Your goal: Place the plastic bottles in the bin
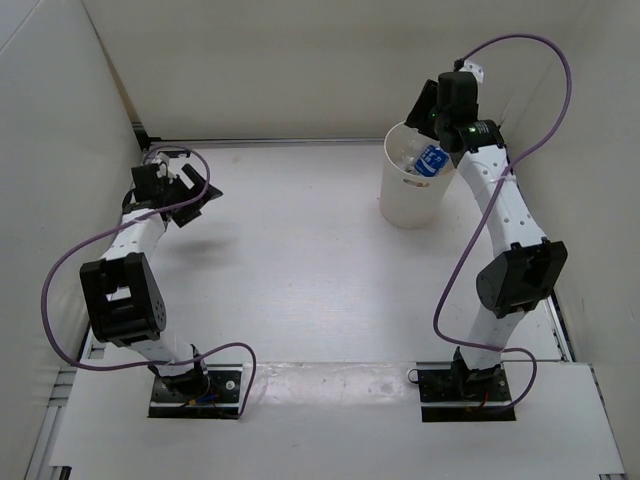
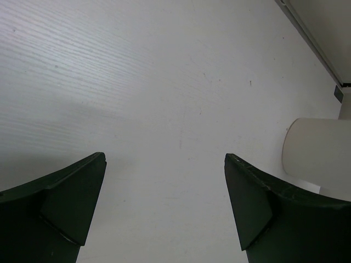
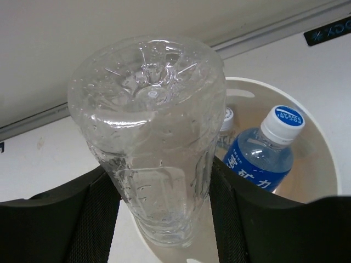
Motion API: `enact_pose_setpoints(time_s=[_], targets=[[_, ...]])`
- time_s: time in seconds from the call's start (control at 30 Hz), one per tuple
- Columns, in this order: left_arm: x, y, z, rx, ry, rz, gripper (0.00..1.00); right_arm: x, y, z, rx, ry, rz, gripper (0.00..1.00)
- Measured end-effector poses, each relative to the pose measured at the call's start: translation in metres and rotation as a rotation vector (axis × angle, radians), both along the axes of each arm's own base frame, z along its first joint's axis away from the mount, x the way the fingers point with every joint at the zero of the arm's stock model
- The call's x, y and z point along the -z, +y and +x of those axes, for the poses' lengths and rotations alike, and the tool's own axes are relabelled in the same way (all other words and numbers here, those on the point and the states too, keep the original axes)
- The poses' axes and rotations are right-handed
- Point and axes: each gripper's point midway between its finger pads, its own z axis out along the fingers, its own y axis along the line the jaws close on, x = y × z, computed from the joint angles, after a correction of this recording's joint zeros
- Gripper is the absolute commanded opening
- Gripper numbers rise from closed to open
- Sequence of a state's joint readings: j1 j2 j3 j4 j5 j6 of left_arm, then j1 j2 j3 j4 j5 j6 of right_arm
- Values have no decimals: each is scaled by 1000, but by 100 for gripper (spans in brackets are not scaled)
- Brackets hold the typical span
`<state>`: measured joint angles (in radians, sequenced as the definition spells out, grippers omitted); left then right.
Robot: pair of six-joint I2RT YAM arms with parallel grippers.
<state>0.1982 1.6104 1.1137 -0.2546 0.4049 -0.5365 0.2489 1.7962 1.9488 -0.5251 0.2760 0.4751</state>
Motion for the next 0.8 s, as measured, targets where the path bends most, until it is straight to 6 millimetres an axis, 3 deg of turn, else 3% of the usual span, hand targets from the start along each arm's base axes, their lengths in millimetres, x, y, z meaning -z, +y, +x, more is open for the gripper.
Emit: enact_pose_setpoints(time_s=[0.03, 0.2, 0.4, 0.47, 0.6, 0.8], targets=[[2, 1, -1, -6, 4, -4, 100, 2, 0, -1, -5, 13, 12, 90], [8, 3, -5, -13, 22, -8, 100, 7, -11, -4, 12, 77, 40, 90], [6, 3, -6, -11, 14, -4, 100, -25, -46, -7, 72, 42, 48, 90], [5, 3, -8, -11, 12, -4, 100, -33, -66, -18, 108, 35, 48, 90], [9, 2, -13, -12, 20, -6, 100, -34, -100, -62, 177, 42, 45, 90], [10, 2, -14, -8, 21, -3, 100, -24, -115, -119, 200, 63, 53, 90]])
